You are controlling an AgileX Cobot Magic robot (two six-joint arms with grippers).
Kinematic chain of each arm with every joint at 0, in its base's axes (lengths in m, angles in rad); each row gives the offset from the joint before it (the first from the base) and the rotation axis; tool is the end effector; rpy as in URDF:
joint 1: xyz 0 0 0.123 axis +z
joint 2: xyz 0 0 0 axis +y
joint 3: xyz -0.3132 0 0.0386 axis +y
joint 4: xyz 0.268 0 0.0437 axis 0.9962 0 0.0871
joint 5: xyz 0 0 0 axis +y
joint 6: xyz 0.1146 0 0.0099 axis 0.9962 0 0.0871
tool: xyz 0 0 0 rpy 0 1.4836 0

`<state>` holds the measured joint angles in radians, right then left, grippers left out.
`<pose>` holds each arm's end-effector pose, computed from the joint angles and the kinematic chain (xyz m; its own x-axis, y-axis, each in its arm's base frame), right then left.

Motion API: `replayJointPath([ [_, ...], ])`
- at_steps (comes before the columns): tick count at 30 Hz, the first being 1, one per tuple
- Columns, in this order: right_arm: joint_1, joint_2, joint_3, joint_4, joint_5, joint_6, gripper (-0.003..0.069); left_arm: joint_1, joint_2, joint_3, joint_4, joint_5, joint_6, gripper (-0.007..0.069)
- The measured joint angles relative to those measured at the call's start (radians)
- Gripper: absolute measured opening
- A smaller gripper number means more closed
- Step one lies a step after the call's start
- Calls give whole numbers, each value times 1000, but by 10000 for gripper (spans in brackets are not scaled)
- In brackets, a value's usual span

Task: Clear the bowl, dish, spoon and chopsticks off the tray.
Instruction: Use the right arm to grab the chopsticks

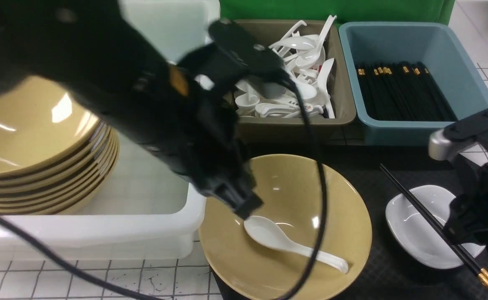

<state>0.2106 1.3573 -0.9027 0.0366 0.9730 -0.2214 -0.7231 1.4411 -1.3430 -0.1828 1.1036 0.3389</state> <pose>0.2511 0.0572 0.2469 -0.8898 -0.3941 -0.2299 -0.4013 0.9158 -0.0168 0.2271 -0.2253 0.3542 -0.4700 0.7478 -0.4689 0.8540 0.5195 -0.0274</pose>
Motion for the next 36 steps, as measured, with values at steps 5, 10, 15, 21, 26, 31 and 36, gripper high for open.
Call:
replayJointPath([
  [5,0,121,-23,-18,-43,-20,532,-17,79,-7,4,-1,6,-13],
  [10,0,232,-37,-66,-84,-12,526,-17,99,-7,31,-1,7,-13],
  [15,0,298,-55,-96,-98,22,449,-17,99,-7,50,-3,7,-13],
  [21,0,311,-61,-98,-76,42,193,-17,99,-7,52,-15,7,-13],
  [26,0,286,-61,-99,-23,56,159,-17,99,-7,52,-51,7,-13],
  [31,0,201,-80,-99,49,61,159,-17,99,-7,54,-127,4,-13],
  [36,0,131,-225,-99,110,62,159,14,154,-99,71,-177,-52,-13],
])
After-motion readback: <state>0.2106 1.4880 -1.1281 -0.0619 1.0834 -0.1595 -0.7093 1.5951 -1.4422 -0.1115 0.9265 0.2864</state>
